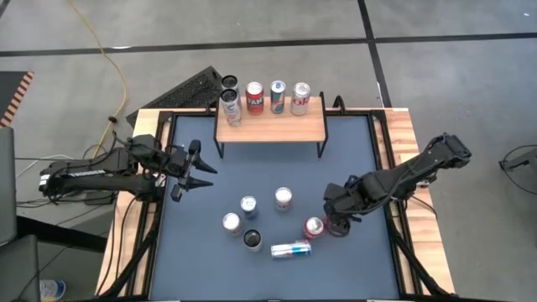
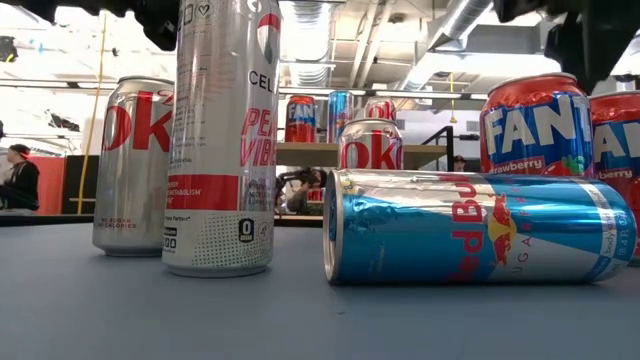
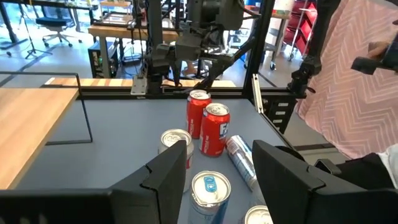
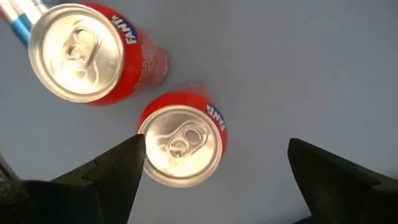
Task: Place canned beverage on shelf
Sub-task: Put the right orange soda can on the shelf
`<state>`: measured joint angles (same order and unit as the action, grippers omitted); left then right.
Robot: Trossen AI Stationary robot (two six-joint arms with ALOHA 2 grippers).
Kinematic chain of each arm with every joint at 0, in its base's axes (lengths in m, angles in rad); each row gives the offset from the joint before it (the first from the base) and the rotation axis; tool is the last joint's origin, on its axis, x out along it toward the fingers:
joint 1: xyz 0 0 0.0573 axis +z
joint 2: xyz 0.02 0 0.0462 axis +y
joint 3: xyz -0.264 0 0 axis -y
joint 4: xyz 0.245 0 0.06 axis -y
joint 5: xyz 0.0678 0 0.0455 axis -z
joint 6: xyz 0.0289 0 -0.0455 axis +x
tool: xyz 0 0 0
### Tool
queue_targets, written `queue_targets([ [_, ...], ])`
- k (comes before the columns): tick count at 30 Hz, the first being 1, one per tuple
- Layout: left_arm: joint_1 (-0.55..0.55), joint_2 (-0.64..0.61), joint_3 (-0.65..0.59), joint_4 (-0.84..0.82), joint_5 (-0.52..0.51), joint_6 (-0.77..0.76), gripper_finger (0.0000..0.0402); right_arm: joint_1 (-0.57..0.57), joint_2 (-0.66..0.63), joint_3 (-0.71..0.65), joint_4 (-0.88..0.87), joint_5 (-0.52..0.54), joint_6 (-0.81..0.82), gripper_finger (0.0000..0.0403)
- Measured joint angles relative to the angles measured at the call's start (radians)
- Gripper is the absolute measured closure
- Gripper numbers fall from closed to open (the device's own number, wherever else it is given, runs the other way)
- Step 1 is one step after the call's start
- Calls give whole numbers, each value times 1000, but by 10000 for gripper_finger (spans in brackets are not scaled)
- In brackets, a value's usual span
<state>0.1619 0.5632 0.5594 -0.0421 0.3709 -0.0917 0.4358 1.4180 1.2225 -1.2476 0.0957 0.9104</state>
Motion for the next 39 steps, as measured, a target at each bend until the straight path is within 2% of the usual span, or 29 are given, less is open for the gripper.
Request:
queue_targets([
  [12, 0, 0, 0, -22, 0, -3, 228, 15, -1, -52, 48, -21, 62, 28],
  [18, 0, 0, 0, -22, 0, -3, 228, 7, -1, -85, 133, -48, 58, 28],
  [25, 0, 0, 0, -21, -16, 0, 228, 7, 4, -84, 120, -48, 27, 28],
  [39, 0, 0, 0, -21, -17, -1, 228, 3, -69, -56, 82, 33, 84, 28],
])
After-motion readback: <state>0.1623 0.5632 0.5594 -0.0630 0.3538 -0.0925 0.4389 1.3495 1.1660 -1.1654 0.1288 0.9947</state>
